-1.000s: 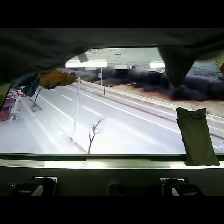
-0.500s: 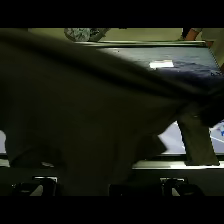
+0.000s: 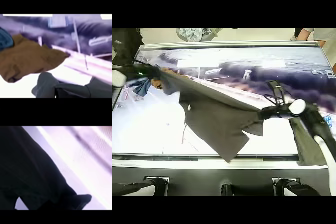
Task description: Fold the shirts.
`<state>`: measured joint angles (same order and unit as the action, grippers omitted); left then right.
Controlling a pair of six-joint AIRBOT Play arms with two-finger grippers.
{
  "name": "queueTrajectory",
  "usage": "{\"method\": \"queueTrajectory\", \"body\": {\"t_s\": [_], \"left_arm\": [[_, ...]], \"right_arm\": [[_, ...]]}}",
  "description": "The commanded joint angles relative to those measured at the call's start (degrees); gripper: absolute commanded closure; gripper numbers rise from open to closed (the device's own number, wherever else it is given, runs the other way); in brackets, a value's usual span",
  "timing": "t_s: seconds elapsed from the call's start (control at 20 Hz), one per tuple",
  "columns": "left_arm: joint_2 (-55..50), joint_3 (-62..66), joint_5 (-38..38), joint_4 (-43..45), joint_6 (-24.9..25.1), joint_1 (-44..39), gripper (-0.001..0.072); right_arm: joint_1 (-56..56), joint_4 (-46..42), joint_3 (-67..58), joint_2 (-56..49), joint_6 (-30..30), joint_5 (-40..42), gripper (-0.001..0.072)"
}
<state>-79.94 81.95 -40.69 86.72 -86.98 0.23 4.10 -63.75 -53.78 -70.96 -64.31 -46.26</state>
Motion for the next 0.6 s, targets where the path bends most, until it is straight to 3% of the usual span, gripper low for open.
{"method": "queueTrajectory", "body": {"t_s": [0.0,0.1,0.15,0.2,0.25,0.35,0.45,0.55], "left_arm": [[-9.2,-0.52,1.57,-0.61,-0.04,-1.25,0.0678],[-10.43,-0.52,-0.46,-1.66,-0.5,-2.64,0.0668],[-10.14,-0.5,-1.75,-1.84,-3.19,-3.54,0.0545],[-9.42,-0.11,-4.31,-1.77,-4.57,-4.26,0.0319],[-8.52,1.4,-9.64,-0.96,-4.55,-4.55,0.0058],[-6.95,5.62,-22.88,2.91,-4.31,-3.39,0.0018],[-5.29,6.01,-37.59,3.04,-0.42,-0.61,0.0019],[-3.17,-0.31,-43.36,-3.58,-0.59,2.32,0.0038]], "right_arm": [[0.04,12.59,0.5,-10.49,0.0,14.51,0.0654],[0.02,13.57,0.0,-11.37,0.55,14.6,0.0631],[-0.04,13.38,-0.76,-10.49,2.43,13.62,0.0423],[-0.04,12.07,-2.38,-9.01,5.33,11.19,0.0141],[-0.04,8.85,-5.16,-6.84,9.22,6.43,0.0008],[-0.04,-7.67,-12.35,-2.29,8.74,-5.38,0.0007],[-0.68,-29.68,-18.03,0.57,2.54,-15.5,0.0007],[-6.36,-30.51,-18.8,1.36,1.49,-21.14,0.001]]}}
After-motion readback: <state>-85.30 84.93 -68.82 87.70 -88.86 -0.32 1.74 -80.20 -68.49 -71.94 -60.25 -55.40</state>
